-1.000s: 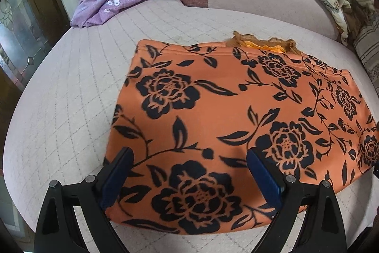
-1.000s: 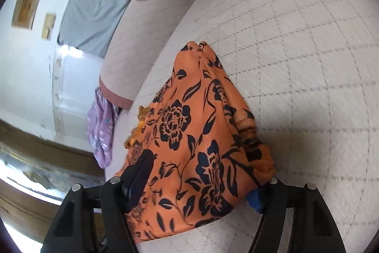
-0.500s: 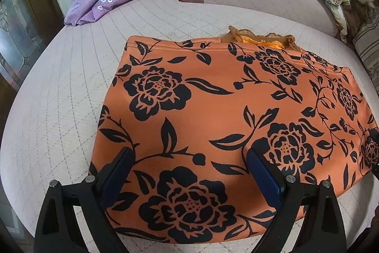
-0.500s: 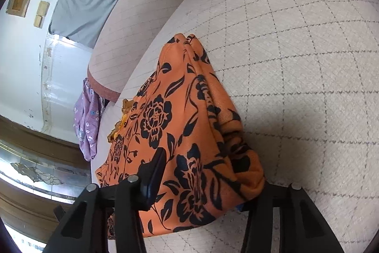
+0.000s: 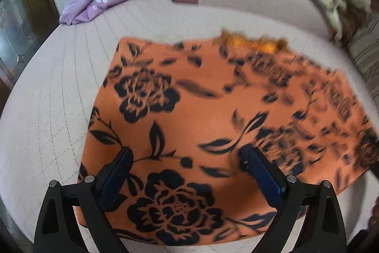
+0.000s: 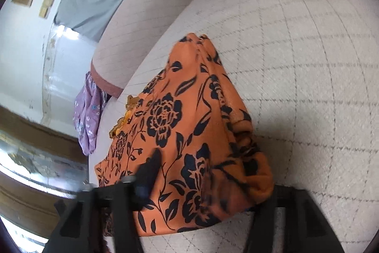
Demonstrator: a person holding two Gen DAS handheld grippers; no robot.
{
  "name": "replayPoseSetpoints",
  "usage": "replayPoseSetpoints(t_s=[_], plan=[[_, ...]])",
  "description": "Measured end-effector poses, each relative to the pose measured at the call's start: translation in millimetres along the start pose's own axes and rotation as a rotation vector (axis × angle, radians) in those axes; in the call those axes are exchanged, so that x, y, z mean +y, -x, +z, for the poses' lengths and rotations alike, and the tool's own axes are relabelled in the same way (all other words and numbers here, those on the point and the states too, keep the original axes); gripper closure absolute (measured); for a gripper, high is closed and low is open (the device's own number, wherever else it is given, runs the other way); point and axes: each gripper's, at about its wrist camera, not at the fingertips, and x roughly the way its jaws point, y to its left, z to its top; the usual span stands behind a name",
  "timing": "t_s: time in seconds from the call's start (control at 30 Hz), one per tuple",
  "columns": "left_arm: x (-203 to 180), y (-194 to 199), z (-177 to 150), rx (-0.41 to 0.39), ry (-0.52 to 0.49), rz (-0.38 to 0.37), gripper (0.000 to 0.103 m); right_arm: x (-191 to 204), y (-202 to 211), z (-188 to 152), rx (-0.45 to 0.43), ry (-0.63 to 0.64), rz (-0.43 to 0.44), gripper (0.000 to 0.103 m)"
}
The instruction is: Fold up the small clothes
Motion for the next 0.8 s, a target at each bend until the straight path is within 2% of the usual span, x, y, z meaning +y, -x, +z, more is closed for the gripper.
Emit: replayPoseSetpoints(t_s=[0.1,0.17,0.2,0.27,0.3,0.33,0.4,0.5,0.53,0.57,0.6,0.63,0.67,0.7,0.77,0.8], plan=[[-6.3,-1.2,-0.4,-0.014,-0.017,-0.005,0.006,-7.3,-4.4,1.7,0.013,-0.026,-0.026,0.063],[-15.6,-25.0,-9.2,0.067,-0.081,0.029,0.004,-13.1,-6.9,0.5,0.012,-0.058,-0.015,0.057],[-16.1,-25.0,-12.0,0.015,-0.093,0.043,0.001,-13.7,-7.1,0.4,0.006,-0.065,0.0,0.048],[-16.8,-24.3,-11.6,0.018,-0.096,0.045,0.001,-9.2,-8.7,1.0,0.004,-0.044,-0.01,0.046],[-16.0,-24.3,-10.3,0.023,-0.092,0.04,0.001,-5.7,-10.0,1.9,0.008,-0.018,-0.022,0.053],[-15.7,-24.8,-9.9,0.029,-0.095,0.036,0.001,-3.3,-11.0,2.5,0.011,-0.007,-0.035,0.084],[-15.1,-24.1,-11.1,0.021,-0.104,0.037,0.001,11.6,-5.4,6.8,-0.002,0.059,-0.064,0.085],[-17.4,-25.5,-10.3,0.008,-0.105,0.044,0.001,48.0,14.4,1.6,-0.081,0.228,-0.16,0.087],[-18.7,-25.4,-10.4,0.006,-0.102,0.049,0.001,52.0,12.6,-1.7,-0.079,0.274,-0.202,0.086],[-20.3,-25.6,-9.6,0.006,-0.105,0.054,0.001,42.9,-2.7,-5.2,-0.018,0.289,-0.261,0.086],[-18.1,-22.9,-14.5,0.005,-0.109,0.053,0.001,24.5,-15.2,-5.2,0.043,0.237,-0.261,0.082],[-16.9,-22.2,-14.2,0.004,-0.109,0.047,0.001,11.7,-15.7,-5.3,0.046,0.181,-0.21,0.078],[-14.4,-22.4,-13.6,0.006,-0.107,0.038,0.001,-1.2,-7.4,-4.3,0.014,0.111,-0.131,0.075],[-13.3,-22.7,-12.9,0.009,-0.106,0.034,0.001,-9.6,1.2,-2.4,-0.001,0.054,-0.102,0.071],[-13.7,-21.8,-10.9,0.018,-0.107,0.04,0.001,-14.5,12.9,3.7,-0.008,0.031,-0.077,0.065],[-14.0,-21.9,-9.6,0.019,-0.109,0.042,0.001,-14.7,18.3,8.1,-0.009,0.04,-0.066,0.058]])
